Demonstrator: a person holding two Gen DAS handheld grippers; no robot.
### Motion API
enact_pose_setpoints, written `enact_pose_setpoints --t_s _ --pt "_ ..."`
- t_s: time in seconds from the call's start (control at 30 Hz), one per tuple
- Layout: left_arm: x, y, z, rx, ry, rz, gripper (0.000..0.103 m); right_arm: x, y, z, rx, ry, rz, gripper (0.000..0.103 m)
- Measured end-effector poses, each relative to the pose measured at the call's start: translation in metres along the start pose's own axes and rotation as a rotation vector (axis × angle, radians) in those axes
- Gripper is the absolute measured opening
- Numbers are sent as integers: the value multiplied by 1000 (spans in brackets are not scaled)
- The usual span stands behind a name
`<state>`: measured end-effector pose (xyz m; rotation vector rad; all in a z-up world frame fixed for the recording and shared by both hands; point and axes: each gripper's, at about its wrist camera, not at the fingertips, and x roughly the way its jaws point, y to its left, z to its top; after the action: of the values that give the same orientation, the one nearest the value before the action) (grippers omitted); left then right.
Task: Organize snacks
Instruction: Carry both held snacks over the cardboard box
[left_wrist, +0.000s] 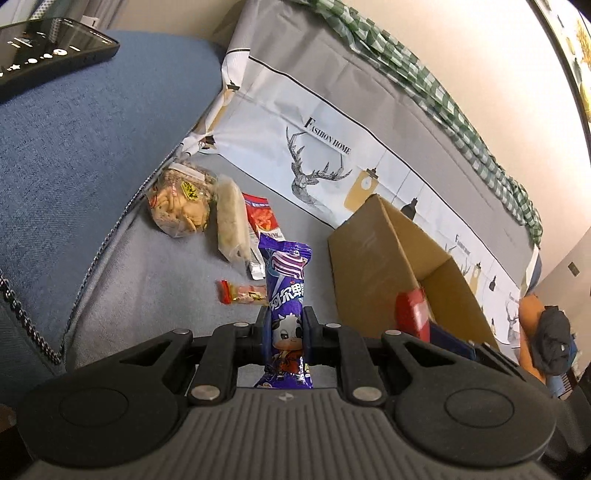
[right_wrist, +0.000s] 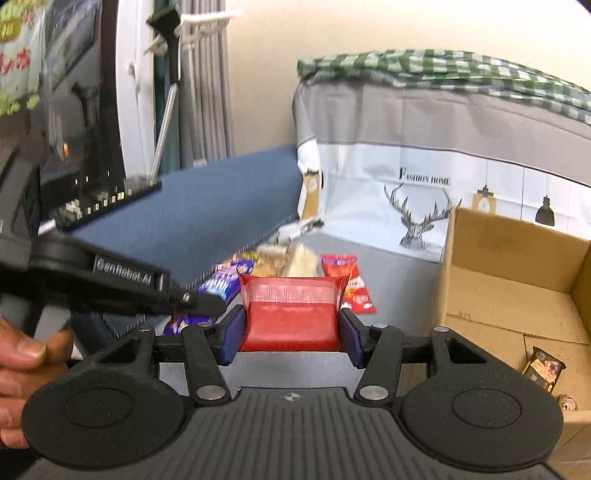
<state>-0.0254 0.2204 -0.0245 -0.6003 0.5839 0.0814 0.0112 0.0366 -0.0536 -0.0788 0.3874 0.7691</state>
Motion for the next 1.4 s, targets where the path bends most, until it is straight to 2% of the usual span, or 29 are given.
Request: enact_pose_setpoints --t_s 0.2,0.33,0.47,0.57,0.77,0.93,1.17,1.4 --pt "-1 -6 5 -34 14 12 17 -8 -22 11 85 -74 -2 56" --pt "5 -25 15 -39 14 2 17 -17 -42 20 148 -139 -20 56" --pt "12 -55 26 -29 -2 -34 17 -24 -69 24 227 -188 -69 56" --pt "23 -84 32 -6 11 -67 17 -27 -89 24 294 -216 -149 56" --pt "54 -140 32 55 52 -137 17 -31 -141 15 444 -202 -344 56" --pt "79 -179 29 90 70 -179 17 -36 -169 5 502 -196 -445 56" --pt "103 -210 28 126 83 -208 17 -41 -189 0 538 -203 -485 56" --pt "113 -225 31 146 83 -220 17 -46 -198 -3 568 -213 -500 56"
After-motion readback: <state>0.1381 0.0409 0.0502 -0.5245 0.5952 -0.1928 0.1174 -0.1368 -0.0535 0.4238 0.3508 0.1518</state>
